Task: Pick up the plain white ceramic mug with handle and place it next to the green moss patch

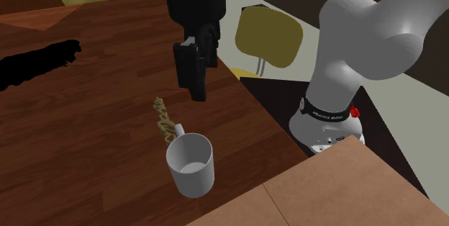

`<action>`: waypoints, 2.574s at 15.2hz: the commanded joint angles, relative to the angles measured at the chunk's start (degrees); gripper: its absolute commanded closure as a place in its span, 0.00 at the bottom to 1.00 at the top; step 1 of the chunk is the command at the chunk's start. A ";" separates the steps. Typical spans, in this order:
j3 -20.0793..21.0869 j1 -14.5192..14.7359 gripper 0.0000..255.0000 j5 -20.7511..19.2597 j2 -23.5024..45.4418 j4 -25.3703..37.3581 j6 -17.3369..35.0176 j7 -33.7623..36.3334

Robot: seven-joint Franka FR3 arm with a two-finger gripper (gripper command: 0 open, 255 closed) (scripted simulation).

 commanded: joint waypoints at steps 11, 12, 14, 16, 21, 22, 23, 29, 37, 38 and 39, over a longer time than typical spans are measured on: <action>19.16 -1.38 0.00 -1.48 18.56 5.10 18.34 20.14; 19.42 -1.50 0.00 -1.63 19.09 4.68 19.24 20.30; 19.96 -1.79 0.00 -2.00 20.20 3.88 21.07 20.66; 20.52 -2.12 0.00 -2.45 21.39 3.13 22.92 21.08; 21.26 -2.63 0.00 -3.20 23.05 2.24 25.32 21.72; 21.26 -2.63 0.00 -3.20 23.05 2.24 25.32 21.72; 21.26 -2.63 0.00 -3.20 23.05 2.24 25.32 21.72; 21.26 -2.63 1.00 -3.20 23.05 2.25 25.31 21.72; 20.96 -2.45 1.00 -2.90 22.41 2.59 24.39 21.43; 20.66 -2.28 1.00 -2.63 21.78 2.95 23.46 21.16; 20.36 -2.13 1.00 -2.39 21.18 3.32 22.53 20.91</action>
